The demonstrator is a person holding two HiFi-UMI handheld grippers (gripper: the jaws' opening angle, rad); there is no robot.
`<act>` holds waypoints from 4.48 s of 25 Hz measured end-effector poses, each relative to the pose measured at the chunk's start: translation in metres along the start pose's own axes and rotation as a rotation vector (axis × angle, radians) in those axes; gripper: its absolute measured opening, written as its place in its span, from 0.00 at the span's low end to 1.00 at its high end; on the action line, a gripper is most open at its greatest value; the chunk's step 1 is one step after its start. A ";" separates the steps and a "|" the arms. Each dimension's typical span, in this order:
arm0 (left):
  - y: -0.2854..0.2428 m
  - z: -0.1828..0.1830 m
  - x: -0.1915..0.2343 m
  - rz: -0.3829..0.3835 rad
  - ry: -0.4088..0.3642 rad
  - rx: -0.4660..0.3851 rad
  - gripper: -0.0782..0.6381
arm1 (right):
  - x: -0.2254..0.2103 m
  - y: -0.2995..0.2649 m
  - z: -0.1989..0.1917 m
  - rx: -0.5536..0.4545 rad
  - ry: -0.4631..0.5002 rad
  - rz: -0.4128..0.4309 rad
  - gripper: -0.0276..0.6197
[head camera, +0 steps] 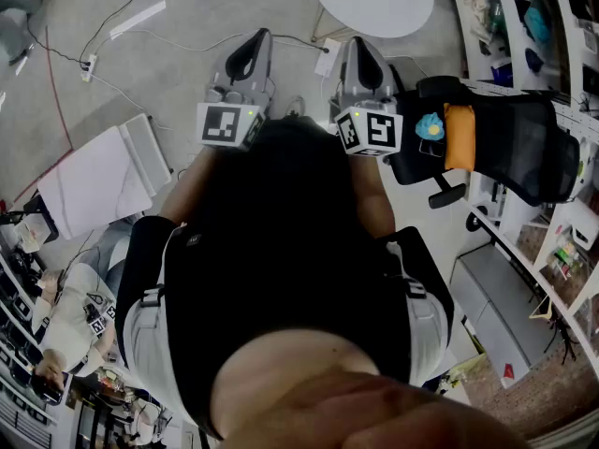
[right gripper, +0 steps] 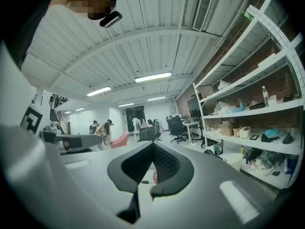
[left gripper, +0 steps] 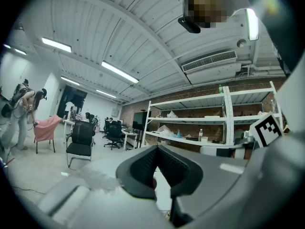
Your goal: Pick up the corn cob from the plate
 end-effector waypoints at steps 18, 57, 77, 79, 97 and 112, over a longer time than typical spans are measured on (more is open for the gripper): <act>-0.016 -0.009 -0.037 0.030 0.009 -0.004 0.12 | -0.032 0.013 0.000 0.011 0.012 0.035 0.05; -0.146 0.003 0.098 -0.004 0.056 0.047 0.12 | -0.044 -0.159 0.002 0.050 0.009 -0.041 0.05; -0.238 0.006 0.179 -0.154 0.079 0.111 0.12 | -0.068 -0.258 -0.006 0.078 -0.003 -0.215 0.05; -0.249 0.006 0.176 -0.167 0.076 0.109 0.12 | -0.076 -0.260 -0.007 0.081 -0.006 -0.227 0.05; -0.332 -0.018 0.156 -0.185 0.066 0.194 0.12 | -0.140 -0.296 -0.050 0.185 -0.052 -0.223 0.05; -0.370 -0.051 0.157 -0.189 0.113 0.253 0.12 | -0.169 -0.328 -0.118 0.380 -0.072 -0.187 0.17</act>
Point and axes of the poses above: the fingertips, and each gripper's own axes: y backward along the fingers, x to its left, z out of its top, the point moved 4 cm from there along y, backward along the fingers, and after that the axes turned 1 degree about -z, right-handed, at the moved point
